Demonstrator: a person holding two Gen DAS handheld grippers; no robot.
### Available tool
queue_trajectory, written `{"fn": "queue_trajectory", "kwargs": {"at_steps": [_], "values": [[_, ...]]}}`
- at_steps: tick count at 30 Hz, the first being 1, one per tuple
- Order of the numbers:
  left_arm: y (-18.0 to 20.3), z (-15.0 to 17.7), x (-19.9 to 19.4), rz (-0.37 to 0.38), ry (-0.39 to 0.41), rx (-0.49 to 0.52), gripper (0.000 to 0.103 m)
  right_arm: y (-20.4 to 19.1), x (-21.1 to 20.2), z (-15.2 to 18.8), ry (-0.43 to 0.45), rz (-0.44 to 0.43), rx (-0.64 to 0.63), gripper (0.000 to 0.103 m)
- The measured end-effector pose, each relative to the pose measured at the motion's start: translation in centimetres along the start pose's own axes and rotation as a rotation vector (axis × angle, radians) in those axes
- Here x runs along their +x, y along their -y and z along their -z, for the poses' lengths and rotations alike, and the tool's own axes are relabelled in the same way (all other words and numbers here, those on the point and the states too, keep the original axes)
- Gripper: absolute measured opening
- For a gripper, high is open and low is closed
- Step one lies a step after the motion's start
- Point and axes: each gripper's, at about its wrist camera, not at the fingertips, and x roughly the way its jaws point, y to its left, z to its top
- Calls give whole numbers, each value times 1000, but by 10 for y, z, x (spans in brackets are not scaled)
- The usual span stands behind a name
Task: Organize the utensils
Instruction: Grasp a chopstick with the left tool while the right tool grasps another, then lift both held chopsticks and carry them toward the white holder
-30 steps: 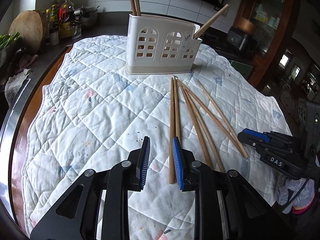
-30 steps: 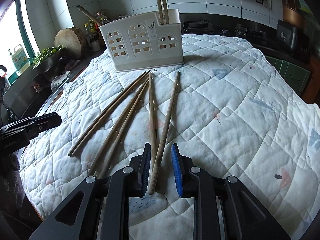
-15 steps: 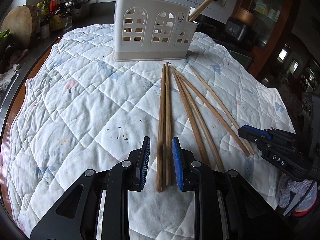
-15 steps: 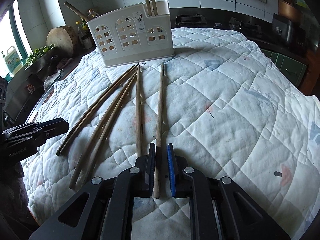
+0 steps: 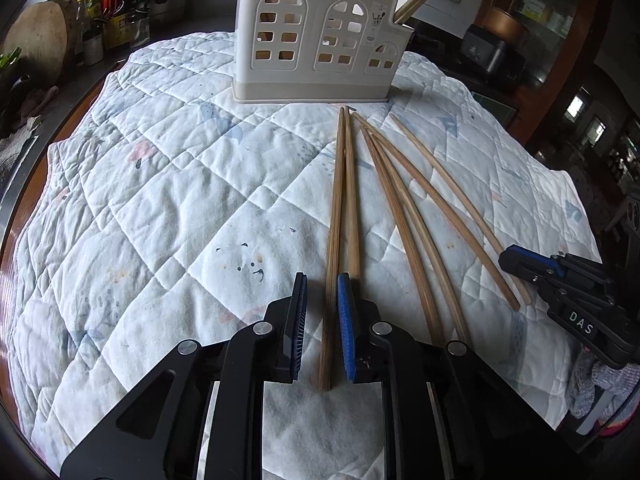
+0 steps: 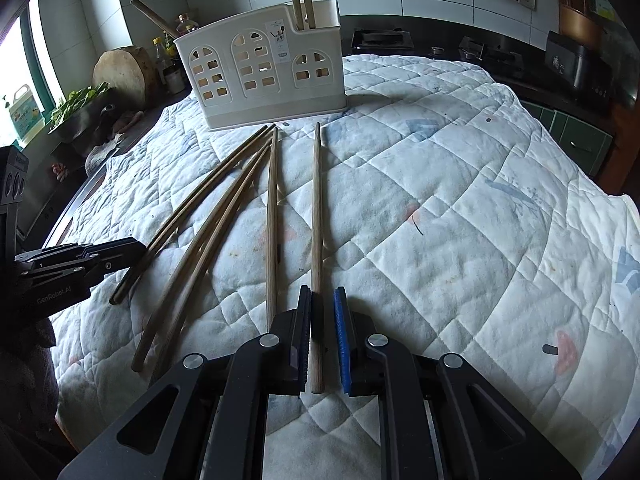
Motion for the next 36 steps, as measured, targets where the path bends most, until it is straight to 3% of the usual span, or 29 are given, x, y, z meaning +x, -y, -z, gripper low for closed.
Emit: {"fn": "queue_trajectory", "kwargs": {"at_steps": [9, 11, 14, 21, 36], "values": [[11, 1, 3, -50, -13, 59, 15, -1, 1, 2, -3, 3, -8, 12], [12, 0, 3, -59, -15, 65, 10, -1, 1, 2, -3, 3, -7, 12], [15, -2, 1, -36, -26, 76, 6, -1, -1, 2, 3, 1, -5, 7], [20, -4, -6, -25, -22, 102, 6, -3, -19, -4, 48, 1, -18, 7], [18, -40, -71, 38, 164, 69, 5, -17, -86, -66, 246, -37, -87, 7]]}}
